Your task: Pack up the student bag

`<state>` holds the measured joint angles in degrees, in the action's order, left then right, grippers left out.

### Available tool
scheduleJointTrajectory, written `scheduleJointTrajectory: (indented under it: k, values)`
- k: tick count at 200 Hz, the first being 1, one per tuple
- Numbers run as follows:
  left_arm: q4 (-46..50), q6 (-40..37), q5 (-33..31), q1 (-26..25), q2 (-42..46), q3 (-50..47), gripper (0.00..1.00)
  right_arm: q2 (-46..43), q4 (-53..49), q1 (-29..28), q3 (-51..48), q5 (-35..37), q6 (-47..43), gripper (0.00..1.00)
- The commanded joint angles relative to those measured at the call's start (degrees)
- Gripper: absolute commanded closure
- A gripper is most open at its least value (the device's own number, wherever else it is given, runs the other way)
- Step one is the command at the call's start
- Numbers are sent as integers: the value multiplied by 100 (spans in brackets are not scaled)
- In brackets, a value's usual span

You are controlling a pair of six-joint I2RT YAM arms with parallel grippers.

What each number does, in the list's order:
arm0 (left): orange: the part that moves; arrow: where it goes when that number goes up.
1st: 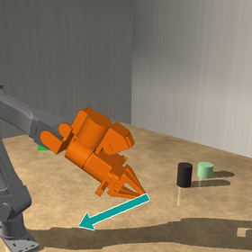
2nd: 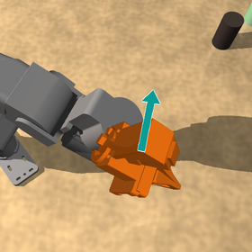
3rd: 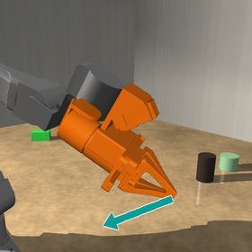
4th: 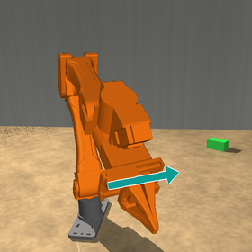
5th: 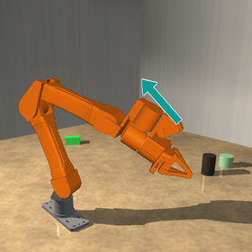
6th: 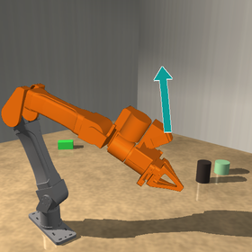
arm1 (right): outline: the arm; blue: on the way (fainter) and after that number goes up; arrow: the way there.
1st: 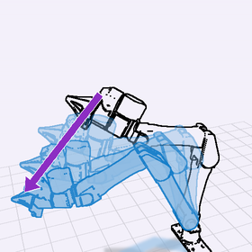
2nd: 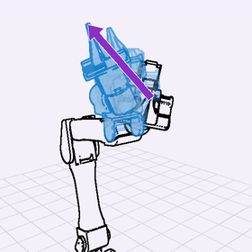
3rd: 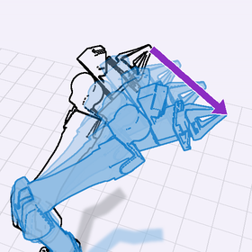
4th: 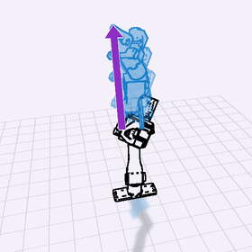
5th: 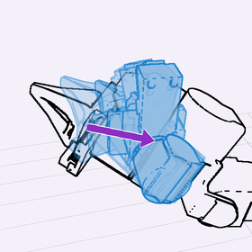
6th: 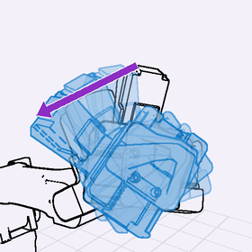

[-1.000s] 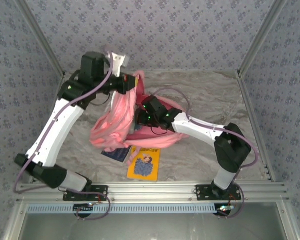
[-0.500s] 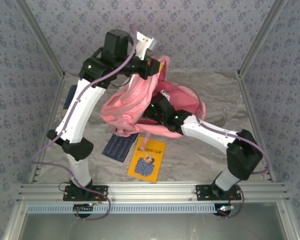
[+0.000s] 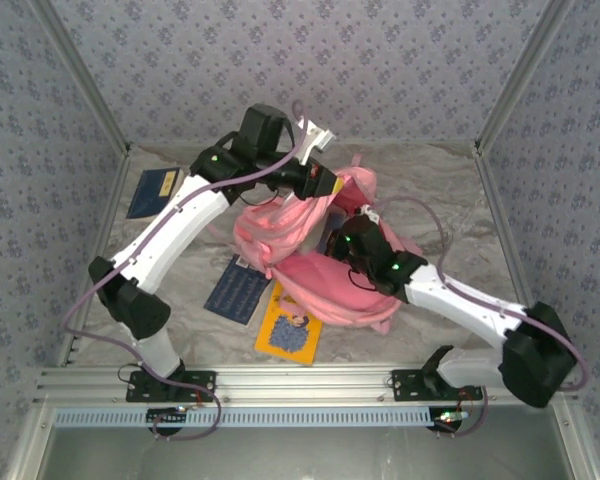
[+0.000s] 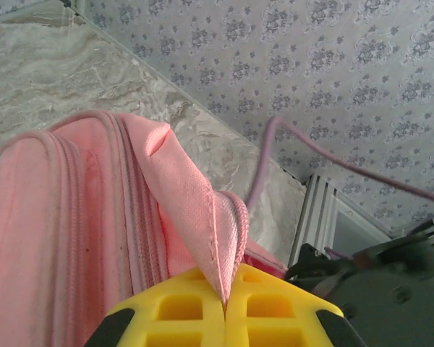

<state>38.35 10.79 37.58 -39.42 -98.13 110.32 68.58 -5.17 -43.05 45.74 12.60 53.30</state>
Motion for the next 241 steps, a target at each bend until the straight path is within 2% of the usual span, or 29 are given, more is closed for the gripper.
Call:
scheduleJointTrajectory:
  k: [1,27,55,89,107,125,130,141,160,187,215,241]
  values:
    - [-1044,141,268,77,557,-74,100,-613,235,25,-159,202,-104,100]
    - [-1102,196,351,75,516,-63,100,-496,770,195,-129,-292,242,100]
    - [-1133,206,346,75,438,84,100,267,976,217,322,-417,740,100]
    - [-1085,224,363,80,260,542,100,1349,1463,216,624,-126,2064,100]
    - [-988,223,373,77,158,804,100,1926,1924,186,881,189,2177,100]
    - [-833,180,400,84,16,1091,100,2499,1716,182,1399,450,2197,100]
    - [-786,170,404,83,-28,1160,100,2676,1549,190,1579,469,2249,95]
    - [-712,149,403,84,-95,1289,100,3059,1337,277,1925,419,2265,77]
    - [-622,132,360,107,-207,1484,100,3565,1323,507,2430,-259,2216,48]
    - [-512,134,251,245,-345,1676,100,3471,1207,532,2792,-596,1313,24]
    - [-572,238,-135,535,-398,1699,100,3094,311,517,3133,-998,162,13]
    - [-840,688,-571,1029,-589,1808,100,2579,-215,508,3125,-1247,-688,12]
